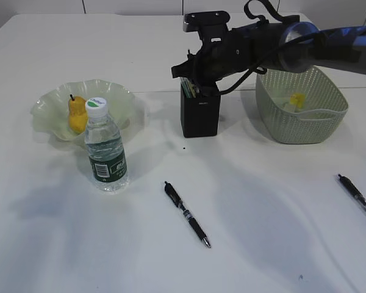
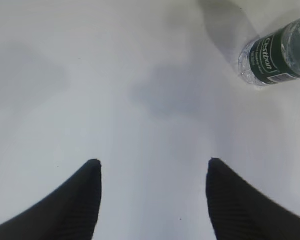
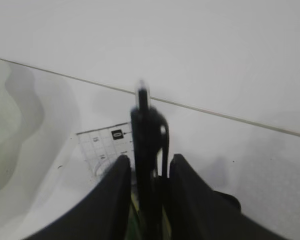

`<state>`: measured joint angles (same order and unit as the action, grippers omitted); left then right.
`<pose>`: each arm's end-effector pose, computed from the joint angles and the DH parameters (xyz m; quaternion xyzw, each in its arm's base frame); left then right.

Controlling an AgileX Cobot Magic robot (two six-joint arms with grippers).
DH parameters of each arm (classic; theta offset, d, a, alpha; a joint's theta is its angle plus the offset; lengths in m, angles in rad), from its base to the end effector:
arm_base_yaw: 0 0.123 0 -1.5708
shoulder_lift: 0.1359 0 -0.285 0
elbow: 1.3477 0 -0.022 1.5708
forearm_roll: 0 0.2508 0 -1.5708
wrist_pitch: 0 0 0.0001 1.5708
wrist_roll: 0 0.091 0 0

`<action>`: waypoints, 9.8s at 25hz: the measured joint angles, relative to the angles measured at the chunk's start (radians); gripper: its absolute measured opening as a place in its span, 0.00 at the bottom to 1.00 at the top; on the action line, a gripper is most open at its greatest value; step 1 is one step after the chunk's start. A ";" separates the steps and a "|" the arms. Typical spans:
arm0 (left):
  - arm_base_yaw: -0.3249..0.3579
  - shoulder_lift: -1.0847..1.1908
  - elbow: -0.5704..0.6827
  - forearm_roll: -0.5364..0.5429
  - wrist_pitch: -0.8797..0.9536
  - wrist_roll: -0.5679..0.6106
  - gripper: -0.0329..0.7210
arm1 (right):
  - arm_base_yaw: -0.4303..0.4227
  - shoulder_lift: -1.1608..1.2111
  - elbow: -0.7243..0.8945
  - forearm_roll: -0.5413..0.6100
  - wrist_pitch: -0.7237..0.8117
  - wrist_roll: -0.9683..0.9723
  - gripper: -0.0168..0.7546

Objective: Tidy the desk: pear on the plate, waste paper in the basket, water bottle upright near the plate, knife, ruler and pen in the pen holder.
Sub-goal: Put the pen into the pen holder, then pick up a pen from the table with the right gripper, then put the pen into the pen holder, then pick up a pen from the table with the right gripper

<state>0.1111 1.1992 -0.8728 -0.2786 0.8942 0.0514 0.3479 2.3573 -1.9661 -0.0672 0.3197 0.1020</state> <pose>0.2222 0.0051 0.2823 -0.0902 0.9645 -0.1067 0.2243 0.5148 0.1846 0.1879 -0.1325 0.8798 0.0783 0.4496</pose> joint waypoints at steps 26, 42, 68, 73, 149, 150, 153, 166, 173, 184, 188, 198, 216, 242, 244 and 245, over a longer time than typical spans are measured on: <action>0.000 0.000 0.000 0.000 -0.002 0.000 0.66 | 0.000 -0.277 0.000 0.055 0.389 -0.014 0.42; 0.000 0.000 0.000 0.000 0.003 0.000 0.66 | 0.198 -0.385 -0.002 0.191 0.828 -0.125 0.42; 0.000 0.000 0.000 0.000 0.006 0.000 0.66 | 0.284 -0.086 0.081 0.096 0.904 -0.012 0.42; 0.000 0.000 0.000 0.000 0.006 0.000 0.66 | 0.284 -0.080 0.143 0.093 0.904 -0.012 0.42; 0.000 0.012 0.000 0.000 0.006 0.000 0.66 | -0.040 -0.334 0.145 0.308 0.326 -0.331 0.14; 0.000 0.012 0.000 0.000 0.006 0.000 0.66 | -0.040 -0.329 0.145 0.310 0.291 -0.331 0.14; 0.000 0.012 0.000 0.000 0.005 0.000 0.66 | -0.040 -0.292 0.145 0.312 0.201 -0.334 0.14; 0.000 0.013 0.000 0.000 -0.015 0.000 0.66 | -0.040 -0.154 0.145 0.361 -0.126 -0.334 0.14; 0.000 0.013 0.000 0.000 -0.024 0.000 0.66 | -0.040 -0.098 0.145 0.363 -0.163 -0.334 0.14; 0.000 0.013 0.000 0.000 -0.041 0.000 0.66 | -0.040 -0.070 0.145 0.363 -0.091 -0.334 0.17; 0.000 0.013 0.000 0.000 -0.042 0.000 0.66 | -0.040 -0.070 0.145 0.363 -0.075 -0.334 0.24; 0.000 0.013 0.000 0.000 -0.042 0.000 0.66 | -0.040 -0.070 0.145 0.363 -0.065 -0.336 0.35; 0.000 0.013 0.000 0.000 -0.043 0.000 0.66 | -0.040 -0.309 0.145 0.344 0.377 -0.337 0.35; 0.000 0.013 0.000 0.000 -0.018 0.000 0.66 | -0.222 -0.705 0.639 0.058 0.771 -0.236 0.41; 0.000 0.013 0.000 0.000 -0.016 0.000 0.66 | -0.254 -0.706 0.704 0.058 0.736 -0.238 0.43; 0.000 0.013 0.000 0.000 -0.014 0.000 0.66 | -0.272 -0.706 0.735 0.058 0.712 -0.237 0.43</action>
<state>0.1111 1.2125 -0.8728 -0.2786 0.8797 0.0514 0.0760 1.6510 -1.2308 -0.0092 1.0319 -0.1354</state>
